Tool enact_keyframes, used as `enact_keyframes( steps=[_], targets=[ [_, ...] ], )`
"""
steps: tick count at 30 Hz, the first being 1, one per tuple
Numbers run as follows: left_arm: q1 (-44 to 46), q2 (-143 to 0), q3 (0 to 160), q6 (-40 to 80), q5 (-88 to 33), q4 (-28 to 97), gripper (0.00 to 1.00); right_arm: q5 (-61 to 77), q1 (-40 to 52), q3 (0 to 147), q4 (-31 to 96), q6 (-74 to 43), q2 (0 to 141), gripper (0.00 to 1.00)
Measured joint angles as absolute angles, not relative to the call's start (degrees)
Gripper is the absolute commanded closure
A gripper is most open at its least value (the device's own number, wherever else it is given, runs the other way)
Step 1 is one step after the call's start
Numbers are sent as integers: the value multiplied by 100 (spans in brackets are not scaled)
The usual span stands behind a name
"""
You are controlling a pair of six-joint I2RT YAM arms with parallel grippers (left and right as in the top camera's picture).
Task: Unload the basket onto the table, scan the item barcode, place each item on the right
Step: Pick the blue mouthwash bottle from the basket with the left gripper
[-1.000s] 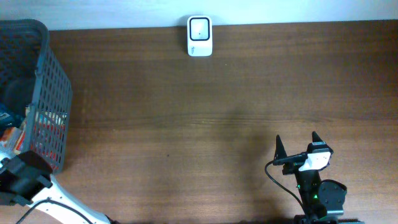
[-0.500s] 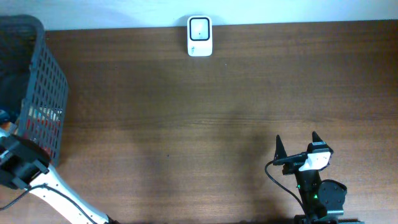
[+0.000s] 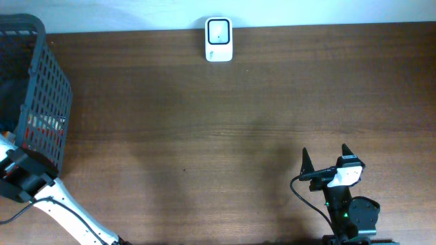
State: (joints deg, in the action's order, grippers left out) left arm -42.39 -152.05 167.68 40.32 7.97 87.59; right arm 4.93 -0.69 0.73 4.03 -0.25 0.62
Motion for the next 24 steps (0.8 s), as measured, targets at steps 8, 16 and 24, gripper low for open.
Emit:
enact_keyframes(
  steps=[8, 16, 24],
  targets=[
    [-4239, -15183, 17141, 4034, 1011, 9174, 83, 491, -69, 73, 403, -25, 62, 1],
    [-4239, -13194, 17312, 4027, 252, 9347, 1, 491, -69, 73, 403, -25, 62, 1],
    [-4239, -14381, 16693, 4353, 1048, 8934, 1, 493, -69, 73, 403, -27, 62, 1]
  ],
)
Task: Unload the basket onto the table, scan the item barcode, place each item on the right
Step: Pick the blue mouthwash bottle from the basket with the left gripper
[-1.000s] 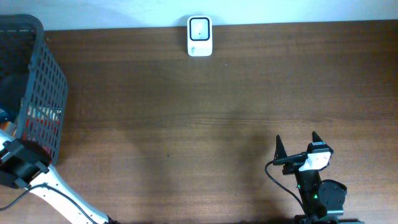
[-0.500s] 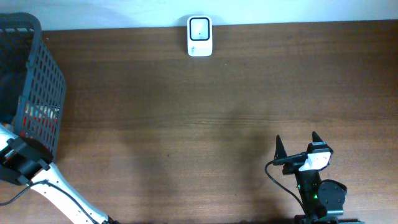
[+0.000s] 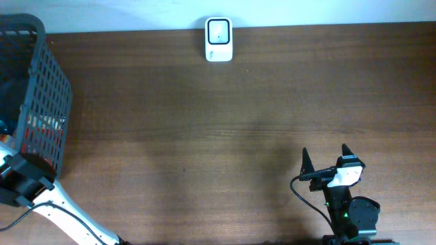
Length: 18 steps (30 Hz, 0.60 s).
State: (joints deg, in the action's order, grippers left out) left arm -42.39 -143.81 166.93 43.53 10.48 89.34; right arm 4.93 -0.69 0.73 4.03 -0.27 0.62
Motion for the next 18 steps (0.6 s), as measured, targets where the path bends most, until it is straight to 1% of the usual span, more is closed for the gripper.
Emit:
enact_keyframes(
  steps=[3, 4, 5, 6, 7, 8, 9, 11, 12, 13, 14, 15, 17, 18],
  targets=[
    [-4239, -14663, 16671, 4381, 1103, 8447, 1, 491, -69, 73, 403, -27, 62, 1],
    [-4239, -14700, 16671, 4381, 1166, 8433, 8, 493, -69, 73, 403, -27, 62, 1],
    [-4228, -14759, 16671, 4381, 1291, 8425, 28, 491, -69, 73, 401, -25, 62, 1],
    [-4217, -14840, 16671, 4403, 1424, 8412, 35, 493, -69, 73, 403, -25, 62, 1],
    [-4211, -14866, 16671, 4403, 1483, 8412, 45, 491, -69, 73, 403, -23, 62, 2],
    [-4193, -14969, 16671, 4414, 1525, 8414, 58, 493, -69, 73, 403, -23, 62, 1],
    [-4180, -15032, 16671, 4416, 1544, 8394, 64, 491, -69, 73, 403, -25, 62, 1],
    [-4174, -15056, 16671, 4412, 1566, 8418, 65, 493, -69, 73, 403, -23, 62, 1],
    [-4174, -15056, 16671, 4421, 1542, 8436, 70, 491, -69, 73, 403, -25, 62, 1],
    [-4174, -15056, 16671, 4421, 1527, 8440, 72, 491, -69, 73, 403, -25, 62, 1],
    [-4174, -15056, 16671, 4421, 1525, 8455, 78, 491, -69, 73, 403, -27, 62, 1],
    [-4174, -15056, 16671, 4421, 1522, 8477, 78, 491, -69, 73, 403, -25, 62, 1],
    [-4174, -15061, 16761, 4423, 1490, 8683, 85, 491, -69, 73, 403, -25, 62, 1],
    [-4174, -15082, 16938, 4423, 1431, 8980, 84, 493, -69, 73, 401, -23, 62, 1]
  ],
)
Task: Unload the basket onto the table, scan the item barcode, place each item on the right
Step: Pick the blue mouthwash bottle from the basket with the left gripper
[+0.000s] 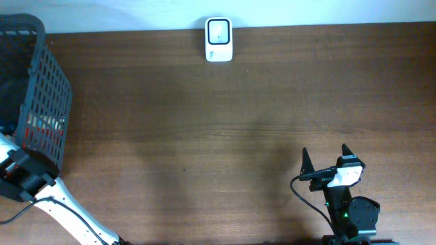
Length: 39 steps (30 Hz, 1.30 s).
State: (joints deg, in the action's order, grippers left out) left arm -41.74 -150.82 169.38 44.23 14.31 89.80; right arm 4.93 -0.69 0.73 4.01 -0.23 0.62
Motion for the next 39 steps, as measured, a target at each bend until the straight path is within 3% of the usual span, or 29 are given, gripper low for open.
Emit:
enact_keyframes(
  steps=[5, 13, 17, 18, 22, 25, 32, 34, 35, 36, 38, 39],
  targets=[
    [-4174, -14969, 17799, 4421, 884, 9402, 88, 491, -69, 73, 401, -25, 62, 1],
    [-3994, -12320, 17891, 4930, -2093, 9126, 83, 491, -69, 73, 403, -23, 62, 1],
    [-2425, -12171, 17874, 5035, -2467, 8941, 82, 493, -69, 73, 401, -25, 62, 1],
    [-1505, -12171, 17795, 4969, -2427, 8827, 82, 491, -69, 73, 403, -23, 62, 1],
    [1201, -12186, 16868, 4753, -440, 8637, 81, 473, -69, 73, 403, -27, 62, 2],
    [2305, -12436, 15948, 4731, 217, 8095, 80, 473, -69, 73, 403, -27, 62, 1],
    [3900, -13600, 13998, 4711, 926, 6790, 73, 471, -69, 73, 403, -25, 62, 1],
    [4195, -13900, 13926, 4694, 1181, 6517, 68, 471, -69, 73, 403, -25, 62, 1],
    [4278, -13994, 13924, 4683, 1260, 6348, 60, 473, -69, 73, 403, -25, 62, 1],
    [4324, -14029, 13924, 4689, 1297, 6143, 43, 471, -69, 73, 403, -25, 62, 1],
    [4381, -14084, 13924, 4668, 1367, 5994, 20, 471, -69, 73, 403, -25, 62, 1],
    [4392, -14110, 13924, 4650, 1396, 5979, 19, 473, -69, 73, 403, -27, 62, 1]
  ],
)
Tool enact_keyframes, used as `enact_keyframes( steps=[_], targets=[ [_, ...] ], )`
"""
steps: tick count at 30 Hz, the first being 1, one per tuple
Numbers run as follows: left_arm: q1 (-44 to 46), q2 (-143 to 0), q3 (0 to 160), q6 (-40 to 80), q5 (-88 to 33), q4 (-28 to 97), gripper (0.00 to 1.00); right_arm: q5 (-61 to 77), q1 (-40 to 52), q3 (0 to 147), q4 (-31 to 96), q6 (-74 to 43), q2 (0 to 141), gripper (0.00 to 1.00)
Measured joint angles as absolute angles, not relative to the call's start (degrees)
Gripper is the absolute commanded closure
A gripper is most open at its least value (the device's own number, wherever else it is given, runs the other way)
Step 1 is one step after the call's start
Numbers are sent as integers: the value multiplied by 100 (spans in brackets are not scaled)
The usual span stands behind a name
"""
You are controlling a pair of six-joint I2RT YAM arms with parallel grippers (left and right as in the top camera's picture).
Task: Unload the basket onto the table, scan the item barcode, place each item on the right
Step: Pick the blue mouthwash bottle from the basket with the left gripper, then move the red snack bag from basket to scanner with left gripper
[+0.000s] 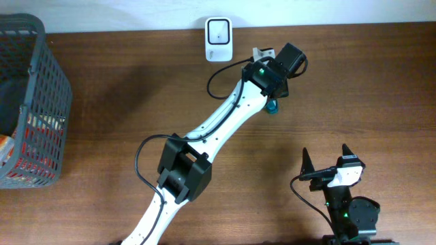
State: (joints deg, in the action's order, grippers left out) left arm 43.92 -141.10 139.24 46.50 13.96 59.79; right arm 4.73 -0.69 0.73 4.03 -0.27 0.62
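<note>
The white scanner (219,39) stands upright at the table's far edge. My left arm reaches across the table to just right of it, its wrist (278,68) covering most of the left gripper (272,102). A small teal item (272,107) pokes out beneath the wrist, at the gripper's tip, and appears to be held. Its barcode is not visible. My right gripper (325,155) rests near the front right edge, open with nothing between its fingers.
A dark mesh basket (51,95) stands at the left edge, with red and orange goods (8,146) inside. The left arm's white links (218,126) lie diagonally over the middle of the brown table (354,82).
My left arm was low at the basket's front corner on the far left. It now stretches across to the right of the scanner, with a teal item at its tip. The right arm has not moved.
At all three earlier moments my left arm stayed by the basket's near left corner, shifting only slightly, and the table by the scanner was bare. Now the arm is beside the scanner with a teal item. The right gripper stayed open and still throughout.
</note>
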Motion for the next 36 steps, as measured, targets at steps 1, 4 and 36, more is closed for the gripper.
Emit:
enact_keyframes(
  steps=[1, 4, 36],
  targets=[
    [4392, -14114, 13924, 4657, 1400, 5924, 18, 471, -69, 73, 403, -25, 62, 1],
    [4392, -14121, 14009, 4348, 1264, 5776, 28, 471, -69, 73, 403, -25, 62, 1],
    [666, -10436, 14853, 1931, 578, 7441, 0, 475, -69, 73, 401, -23, 58, 1]
  ],
)
